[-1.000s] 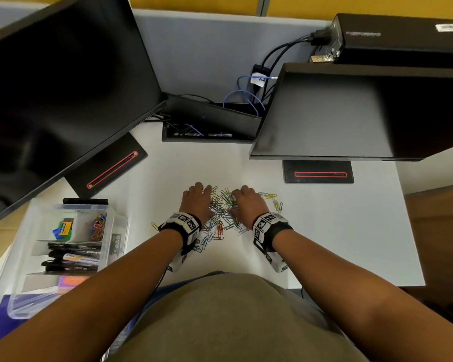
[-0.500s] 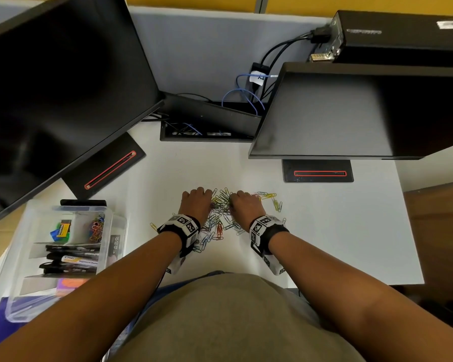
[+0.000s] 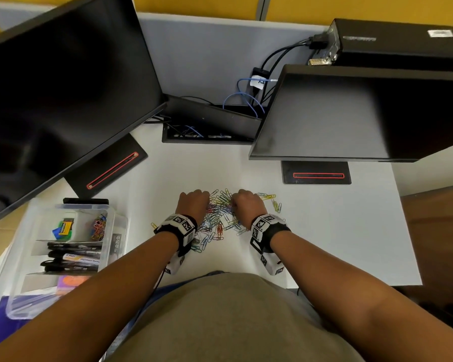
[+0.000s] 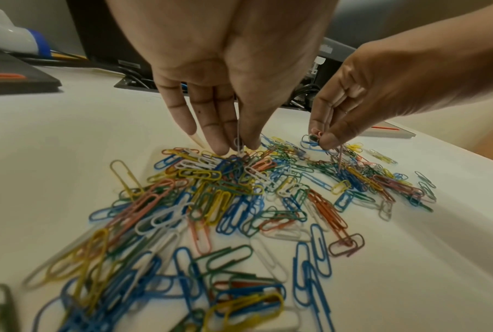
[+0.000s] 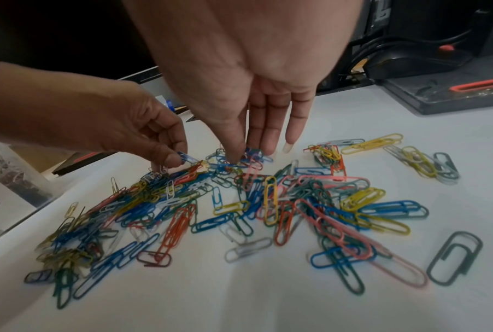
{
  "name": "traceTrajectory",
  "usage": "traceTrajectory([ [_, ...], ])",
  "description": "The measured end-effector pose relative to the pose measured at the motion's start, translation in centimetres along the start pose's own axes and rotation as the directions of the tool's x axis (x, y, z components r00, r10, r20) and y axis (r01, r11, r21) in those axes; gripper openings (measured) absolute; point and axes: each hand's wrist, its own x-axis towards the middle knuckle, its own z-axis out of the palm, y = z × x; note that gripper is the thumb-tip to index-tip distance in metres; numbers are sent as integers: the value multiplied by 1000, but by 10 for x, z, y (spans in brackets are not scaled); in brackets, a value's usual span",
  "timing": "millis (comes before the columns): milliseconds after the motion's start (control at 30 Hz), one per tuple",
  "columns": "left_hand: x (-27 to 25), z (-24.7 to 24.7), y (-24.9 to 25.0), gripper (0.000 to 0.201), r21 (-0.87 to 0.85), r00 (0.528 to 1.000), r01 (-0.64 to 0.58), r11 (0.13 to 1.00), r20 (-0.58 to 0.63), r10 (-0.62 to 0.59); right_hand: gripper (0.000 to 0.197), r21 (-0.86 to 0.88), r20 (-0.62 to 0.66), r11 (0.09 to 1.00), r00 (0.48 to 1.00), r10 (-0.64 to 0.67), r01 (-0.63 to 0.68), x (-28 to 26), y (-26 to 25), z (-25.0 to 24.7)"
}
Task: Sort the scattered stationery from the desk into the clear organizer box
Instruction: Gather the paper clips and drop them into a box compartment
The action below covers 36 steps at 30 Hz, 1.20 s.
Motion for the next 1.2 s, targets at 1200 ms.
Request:
traceTrajectory([
  [1200, -98, -93, -97, 9, -478, 868, 211, 852, -310, -389, 6, 480, -238, 854, 967, -93, 200, 35, -164, -85],
])
